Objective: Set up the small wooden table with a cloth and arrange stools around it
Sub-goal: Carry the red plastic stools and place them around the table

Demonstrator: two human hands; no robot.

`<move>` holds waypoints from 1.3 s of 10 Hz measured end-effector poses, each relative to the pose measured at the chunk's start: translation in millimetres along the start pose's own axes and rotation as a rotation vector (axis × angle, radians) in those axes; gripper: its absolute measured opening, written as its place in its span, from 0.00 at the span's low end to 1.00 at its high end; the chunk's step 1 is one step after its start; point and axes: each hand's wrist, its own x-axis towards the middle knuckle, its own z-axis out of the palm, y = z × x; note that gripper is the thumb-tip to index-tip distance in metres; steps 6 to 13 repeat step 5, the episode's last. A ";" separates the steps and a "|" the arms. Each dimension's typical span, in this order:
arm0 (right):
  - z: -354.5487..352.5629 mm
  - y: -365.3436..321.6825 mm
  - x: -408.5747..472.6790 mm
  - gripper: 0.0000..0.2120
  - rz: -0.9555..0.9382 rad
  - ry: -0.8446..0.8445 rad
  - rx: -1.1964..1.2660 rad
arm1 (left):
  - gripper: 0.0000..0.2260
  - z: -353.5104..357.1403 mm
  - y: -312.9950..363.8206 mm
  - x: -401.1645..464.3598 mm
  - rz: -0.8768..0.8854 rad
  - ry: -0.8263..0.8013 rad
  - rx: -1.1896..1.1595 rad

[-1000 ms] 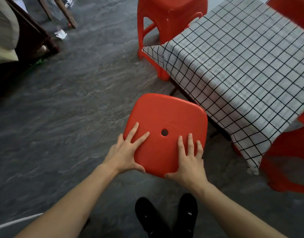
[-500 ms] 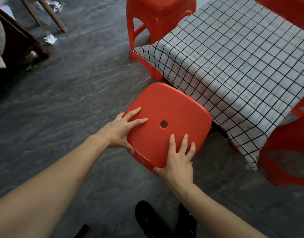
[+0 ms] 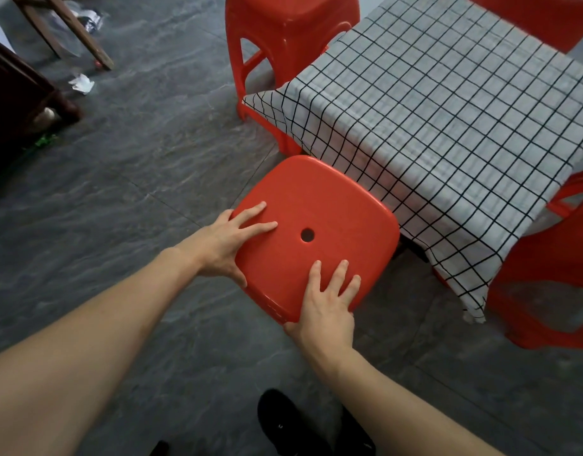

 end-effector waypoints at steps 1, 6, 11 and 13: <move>0.2 1.6 -3.7 0.53 0.006 -0.007 0.007 | 0.57 3.6 -0.1 -1.7 -0.002 -0.006 0.006; -70.1 15.2 1.2 0.31 -0.074 -0.207 -0.009 | 0.45 -10.0 67.4 -5.3 -0.278 -0.209 0.106; -70.1 15.2 1.2 0.31 -0.074 -0.207 -0.009 | 0.45 -10.0 67.4 -5.3 -0.278 -0.209 0.106; -70.1 15.2 1.2 0.31 -0.074 -0.207 -0.009 | 0.45 -10.0 67.4 -5.3 -0.278 -0.209 0.106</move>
